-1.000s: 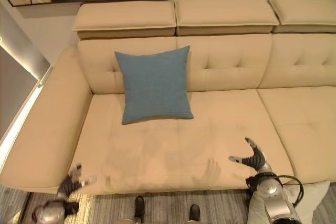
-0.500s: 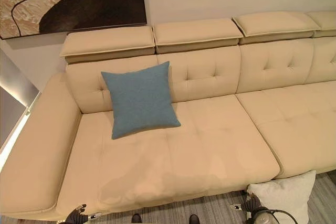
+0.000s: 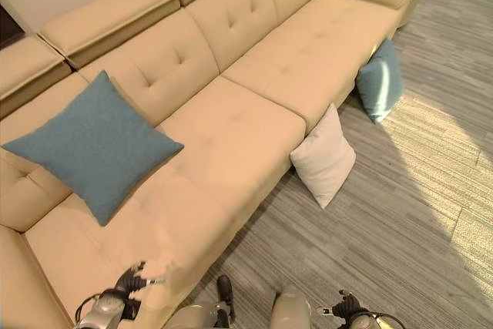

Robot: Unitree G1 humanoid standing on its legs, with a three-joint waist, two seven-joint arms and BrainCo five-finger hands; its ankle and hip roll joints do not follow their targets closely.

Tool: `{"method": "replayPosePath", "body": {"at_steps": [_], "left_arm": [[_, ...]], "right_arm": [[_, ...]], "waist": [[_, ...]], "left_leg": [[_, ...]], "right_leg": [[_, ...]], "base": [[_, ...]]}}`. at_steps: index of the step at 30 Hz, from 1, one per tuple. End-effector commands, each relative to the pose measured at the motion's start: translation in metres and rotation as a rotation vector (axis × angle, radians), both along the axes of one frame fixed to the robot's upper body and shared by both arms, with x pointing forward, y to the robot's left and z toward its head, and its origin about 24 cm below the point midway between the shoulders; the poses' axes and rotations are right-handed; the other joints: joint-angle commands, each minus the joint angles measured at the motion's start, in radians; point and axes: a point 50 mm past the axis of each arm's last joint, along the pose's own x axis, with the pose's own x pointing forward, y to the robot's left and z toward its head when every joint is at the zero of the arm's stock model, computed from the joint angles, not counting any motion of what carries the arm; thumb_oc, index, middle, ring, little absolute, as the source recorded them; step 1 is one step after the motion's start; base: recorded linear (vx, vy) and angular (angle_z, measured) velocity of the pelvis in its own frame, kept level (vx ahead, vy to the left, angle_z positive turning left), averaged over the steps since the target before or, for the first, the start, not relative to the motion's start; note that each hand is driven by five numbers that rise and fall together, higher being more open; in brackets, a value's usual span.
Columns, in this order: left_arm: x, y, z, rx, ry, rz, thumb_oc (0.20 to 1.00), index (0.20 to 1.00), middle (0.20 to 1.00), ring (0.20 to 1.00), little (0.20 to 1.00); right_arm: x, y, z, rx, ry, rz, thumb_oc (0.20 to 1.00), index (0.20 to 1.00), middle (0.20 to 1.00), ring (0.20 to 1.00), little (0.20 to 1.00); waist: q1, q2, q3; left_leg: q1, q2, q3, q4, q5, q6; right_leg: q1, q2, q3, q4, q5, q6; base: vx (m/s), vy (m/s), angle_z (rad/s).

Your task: Pick up all the scattered cushions and arrange them neatly on the sofa.

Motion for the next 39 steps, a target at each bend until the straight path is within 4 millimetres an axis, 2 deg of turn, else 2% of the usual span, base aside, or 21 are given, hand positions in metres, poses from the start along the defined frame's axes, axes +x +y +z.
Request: {"method": "replayPosePath", "body": {"at_steps": [1, 4, 7, 9, 10, 11, 12, 13, 15, 18, 21, 22, 25, 26, 27, 30, 33, 35, 37, 38, 39], "left_arm": [[0.000, 0.012, 0.005, 0.057, -0.014, -0.018, 1.000, 1.000, 1.000, 1.000, 1.000], [0.003, 0.004, 0.003, 0.038, -0.008, -0.034, 1.000, 1.000, 1.000, 1.000, 1.000], [0.009, 0.001, 0.004, 0.049, -0.012, -0.062, 1.000, 1.000, 1.000, 1.000, 1.000], [0.011, 0.001, 0.004, 0.052, -0.015, -0.057, 1.000, 1.000, 1.000, 1.000, 1.000], [0.014, -0.002, 0.004, 0.050, -0.027, -0.044, 1.000, 1.000, 1.000, 1.000, 1.000], [0.014, -0.006, 0.003, 0.038, -0.026, -0.043, 1.000, 1.000, 1.000, 1.000, 1.000], [0.014, -0.006, 0.003, 0.039, -0.026, -0.043, 1.000, 1.000, 1.000, 1.000, 1.000], [0.015, -0.010, 0.002, 0.032, -0.018, -0.057, 1.000, 1.000, 1.000, 1.000, 1.000], [0.014, -0.014, 0.000, 0.021, -0.012, -0.059, 1.000, 1.000, 1.000, 1.000, 1.000], [0.014, -0.016, -0.001, 0.025, 0.001, -0.079, 1.000, 1.000, 1.000, 1.000, 1.000], [0.017, -0.014, 0.001, 0.028, -0.014, -0.075, 1.000, 1.000, 1.000, 1.000, 1.000], [0.019, -0.012, 0.002, 0.031, -0.021, -0.069, 1.000, 1.000, 1.000, 1.000, 1.000], [0.018, -0.005, 0.004, 0.033, -0.023, -0.035, 1.000, 1.000, 1.000, 1.000, 1.000], [0.018, -0.005, 0.004, 0.033, -0.023, -0.035, 1.000, 1.000, 1.000, 1.000, 1.000], [0.016, -0.004, 0.003, 0.032, -0.017, -0.028, 1.000, 1.000, 1.000, 1.000, 1.000], [0.018, -0.003, 0.003, 0.026, -0.017, -0.028, 1.000, 1.000, 1.000, 1.000, 1.000], [0.021, -0.008, 0.003, 0.011, -0.021, -0.044, 1.000, 1.000, 1.000, 1.000, 1.000], [0.025, -0.012, 0.004, -0.008, -0.025, -0.054, 1.000, 1.000, 1.000, 1.000, 1.000], [0.033, -0.018, 0.006, -0.025, -0.051, -0.075, 1.000, 1.000, 1.000, 1.000, 1.000], [0.034, -0.020, 0.007, -0.028, -0.056, -0.082, 1.000, 1.000, 1.000, 1.000, 1.000], [0.037, -0.024, 0.007, -0.045, -0.066, -0.090, 1.000, 1.000, 1.000, 1.000, 1.000]], "right_arm": [[0.023, -0.005, 0.010, -0.028, -0.086, -0.005, 1.000, 1.000, 1.000, 1.000, 1.000], [0.016, -0.003, 0.007, -0.012, -0.085, -0.042, 1.000, 1.000, 1.000, 1.000, 1.000], [0.008, -0.003, 0.004, -0.002, -0.074, -0.083, 1.000, 1.000, 1.000, 1.000, 1.000], [0.005, -0.002, 0.002, -0.002, -0.062, -0.087, 1.000, 1.000, 1.000, 1.000, 1.000], [-0.002, -0.003, 0.000, -0.015, -0.031, -0.092, 1.000, 1.000, 1.000, 1.000, 1.000], [-0.005, -0.003, -0.001, -0.020, -0.021, -0.096, 1.000, 1.000, 1.000, 1.000, 1.000], [-0.005, -0.003, -0.001, -0.020, -0.021, -0.096, 1.000, 1.000, 1.000, 1.000, 1.000], [-0.010, -0.006, -0.002, -0.034, -0.006, -0.110, 1.000, 1.000, 1.000, 1.000, 1.000], [-0.013, -0.008, -0.003, -0.027, -0.007, -0.132, 1.000, 1.000, 1.000, 1.000, 1.000], [-0.011, -0.008, -0.002, -0.023, -0.006, -0.142, 1.000, 1.000, 1.000, 1.000, 1.000], [-0.005, -0.007, -0.001, -0.027, -0.010, -0.123, 1.000, 1.000, 1.000, 1.000, 1.000], [-0.002, -0.006, 0.000, -0.026, -0.017, -0.116, 1.000, 1.000, 1.000, 1.000, 1.000], [0.013, 0.002, 0.002, -0.019, -0.042, -0.061, 1.000, 1.000, 1.000, 1.000, 1.000], [0.013, 0.002, 0.002, -0.019, -0.042, -0.061, 1.000, 1.000, 1.000, 1.000, 1.000], [0.014, 0.004, 0.002, -0.012, -0.047, -0.053, 1.000, 1.000, 1.000, 1.000, 1.000], [0.012, 0.004, 0.001, -0.013, -0.042, -0.055, 1.000, 1.000, 1.000, 1.000, 1.000], [0.008, 0.003, 0.000, -0.004, -0.039, -0.079, 1.000, 1.000, 1.000, 1.000, 1.000], [0.004, 0.001, -0.001, -0.007, -0.037, -0.095, 1.000, 1.000, 1.000, 1.000, 1.000], [0.002, -0.001, 0.000, -0.009, -0.040, -0.106, 1.000, 1.000, 1.000, 1.000, 1.000], [0.003, -0.003, 0.001, -0.014, -0.046, -0.111, 1.000, 1.000, 1.000, 1.000, 1.000], [0.003, -0.004, 0.001, -0.019, -0.043, -0.112, 1.000, 1.000, 1.000, 1.000, 1.000]], "waist": [[0.051, -0.110, -0.044], [0.019, -0.123, -0.041], [-0.006, -0.140, -0.017], [-0.008, -0.144, -0.009], [0.007, -0.150, 0.009], [0.017, -0.150, 0.012], [0.015, -0.151, 0.010], [0.020, -0.149, 0.012], [0.015, -0.144, 0.000], [-0.003, -0.128, -0.024], [0.004, -0.125, -0.015], [0.012, -0.126, -0.011], [0.053, -0.127, 0.003], [0.052, -0.126, 0.004], [0.048, -0.126, 0.001], [0.037, -0.125, 0.013], [0.022, -0.135, 0.007], [0.015, -0.141, 0.017], [0.012, -0.141, 0.035], [0.014, -0.140, 0.041], [0.023, -0.141, 0.049]], "left_leg": [[0.064, -0.026, -0.003, 0.058, -0.136, -0.105], [0.058, 0.000, 0.008, 0.102, -0.136, -0.127], [0.016, 0.041, 0.001, 0.216, -0.143, -0.146], [-0.003, 0.044, -0.024, 0.247, -0.135, -0.151], [-0.023, -0.009, -0.167, 0.245, -0.140, -0.151], [-0.025, -0.037, -0.237, 0.222, -0.147, -0.149], [-0.027, -0.039, -0.238, 0.218, -0.142, -0.149], [-0.046, -0.063, -0.289, 0.209, -0.139, -0.151], [-0.044, -0.084, -0.327, 0.179, -0.135, -0.148], [0.005, -0.080, -0.280, 0.094, -0.136, -0.131], [0.019, -0.074, -0.235, 0.080, -0.138, -0.119], [0.024, -0.067, -0.208, 0.076, -0.140, -0.114], [0.053, -0.030, -0.109, 0.058, -0.146, -0.113], [0.054, -0.030, -0.110, 0.058, -0.146, -0.114], [0.070, -0.020, -0.086, 0.056, -0.145, -0.112], [0.084, -0.018, -0.082, 0.057, -0.152, -0.111], [0.079, -0.020, -0.082, 0.100, -0.166, -0.123], [0.049, 0.006, -0.068, 0.227, -0.192, -0.146], [-0.020, 0.045, -0.068, 0.393, -0.164, -0.166], [-0.044, 0.047, -0.080, 0.438, -0.152, -0.165], [-0.101, 0.019, -0.098, 0.442, -0.153, -0.151]], "right_leg": [[0.078, 0.030, 0.002, -0.348, 0.188, -0.010], [0.104, 0.084, 0.066, -0.438, 0.194, -0.025], [0.119, 0.105, 0.097, -0.465, 0.194, -0.051], [0.117, 0.111, 0.107, -0.469, 0.197, -0.059], [0.110, 0.123, 0.144, -0.471, 0.207, -0.067], [0.114, 0.130, 0.166, -0.477, 0.211, -0.064], [0.112, 0.128, 0.164, -0.478, 0.212, -0.064], [0.115, 0.135, 0.183, -0.487, 0.219, -0.057], [0.108, 0.142, 0.223, -0.489, 0.220, -0.046], [0.064, 0.139, 0.299, -0.472, 0.236, -0.028], [0.026, 0.139, 0.322, -0.438, 0.243, -0.020], [0.009, 0.137, 0.315, -0.421, 0.244, -0.015], [-0.038, 0.062, 0.050, -0.363, 0.251, -0.017], [-0.037, 0.062, 0.049, -0.362, 0.250, -0.017], [-0.039, 0.054, -0.018, -0.331, 0.234, -0.026], [-0.063, 0.068, 0.007, -0.287, 0.223, -0.026], [-0.031, 0.082, 0.027, -0.340, 0.211, -0.044], [0.004, 0.086, 0.021, -0.368, 0.203, -0.061], [0.035, 0.100, 0.010, -0.387, 0.195, -0.085], [0.046, 0.106, 0.008, -0.391, 0.187, -0.096], [0.071, 0.114, 0.017, -0.402, 0.172, -0.100]], "base": [[0.00, -0.210, -0.78], [0.01, -0.218, -0.48], [-0.03, -0.189, -0.02], [-0.05, -0.064, -0.04], [-0.02, -0.005, -0.47], [-0.02, -0.003, -0.57], [0.03, 0.001, -0.53], [0.03, 0.023, -0.60], [0.07, 0.107, -0.88], [0.05, 0.208, -0.93], [-0.03, 0.099, -1.68], [-0.08, 0.062, -1.11], [-0.03, -0.019, -1.27], [0.08, -0.078, -1.95], [0.08, -0.080, -1.34], [0.05, -0.078, -0.24], [0.12, -0.192, 0.08], [0.12, -0.248, 0.18], [0.09, -0.210, 0.39], [0.18, -0.157, 0.41], [0.23, -0.102, 0.16]]}}
